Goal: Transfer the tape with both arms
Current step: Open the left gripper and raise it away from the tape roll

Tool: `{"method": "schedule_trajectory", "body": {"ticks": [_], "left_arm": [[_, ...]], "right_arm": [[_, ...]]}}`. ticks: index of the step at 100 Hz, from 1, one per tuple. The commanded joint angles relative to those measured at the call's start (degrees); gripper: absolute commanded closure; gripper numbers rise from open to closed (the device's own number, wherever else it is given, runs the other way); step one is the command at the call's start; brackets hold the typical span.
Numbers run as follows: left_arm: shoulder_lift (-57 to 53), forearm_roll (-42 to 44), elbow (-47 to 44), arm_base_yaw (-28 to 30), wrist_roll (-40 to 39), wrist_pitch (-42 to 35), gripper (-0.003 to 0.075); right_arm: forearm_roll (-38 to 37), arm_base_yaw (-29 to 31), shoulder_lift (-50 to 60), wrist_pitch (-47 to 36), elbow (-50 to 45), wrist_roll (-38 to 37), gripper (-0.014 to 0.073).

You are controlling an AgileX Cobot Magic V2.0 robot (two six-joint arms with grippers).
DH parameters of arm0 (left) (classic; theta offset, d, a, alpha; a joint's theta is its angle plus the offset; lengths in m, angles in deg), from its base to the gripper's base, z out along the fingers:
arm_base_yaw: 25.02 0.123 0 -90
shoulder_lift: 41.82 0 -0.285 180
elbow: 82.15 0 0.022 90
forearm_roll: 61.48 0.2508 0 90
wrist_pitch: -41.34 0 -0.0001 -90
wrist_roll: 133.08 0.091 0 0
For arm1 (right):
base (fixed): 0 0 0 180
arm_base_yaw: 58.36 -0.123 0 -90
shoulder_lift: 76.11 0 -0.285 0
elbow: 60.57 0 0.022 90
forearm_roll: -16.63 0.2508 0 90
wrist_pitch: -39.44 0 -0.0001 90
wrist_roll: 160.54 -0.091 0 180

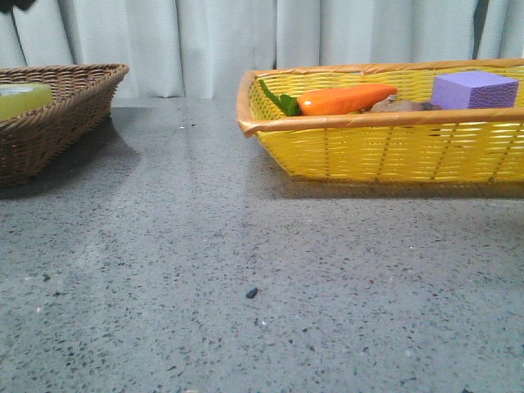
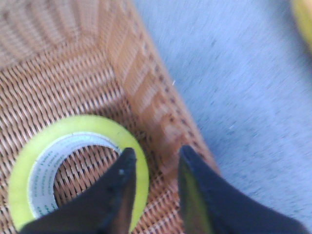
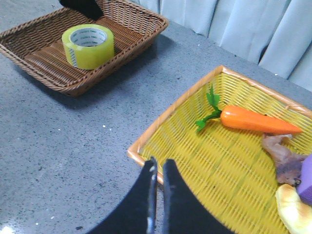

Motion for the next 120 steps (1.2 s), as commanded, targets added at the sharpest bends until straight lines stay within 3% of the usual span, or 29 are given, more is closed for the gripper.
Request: {"method": "schedule_trajectory", "body": {"ticks": [1, 12, 47, 78, 109, 120], "left_arm": [[-5.2, -2.7, 1.42, 0.04, -0.69, -3.28, 0.0659], [-8.39, -3.87, 0.04, 0.04, -0.46, -3.51, 0.0741], [-24.01, -7.14, -15.22, 0.04, 2.53, -13.53, 0.0741], [-44.19, -8.36, -39.88, 0.04, 4.34, -29.66, 0.0741], [-64.85, -8.67, -58.25, 0.04, 4.34, -34.68, 0.0741], [-71.02, -8.67, -63.18, 0.04, 4.43, -35.88, 0.0741]], "right_arm": [[-2.82, 0.04, 1.26, -4.12, 0.66, -0.09, 0.066], [-3.24, 0.04, 3.3, -8.72, -2.46, -0.09, 0.066], [-4.6, 0.04, 12.48, -18.54, -15.7, -1.33, 0.0659], [-17.7, 0.04, 19.43, -18.84, -24.97, -19.21, 0.066], [-27.33, 0.04, 27.55, -16.63, -32.08, -31.54, 0.066], [-30.05, 0.04, 30.53, -14.98, -34.92, -32.55, 0.066]]}}
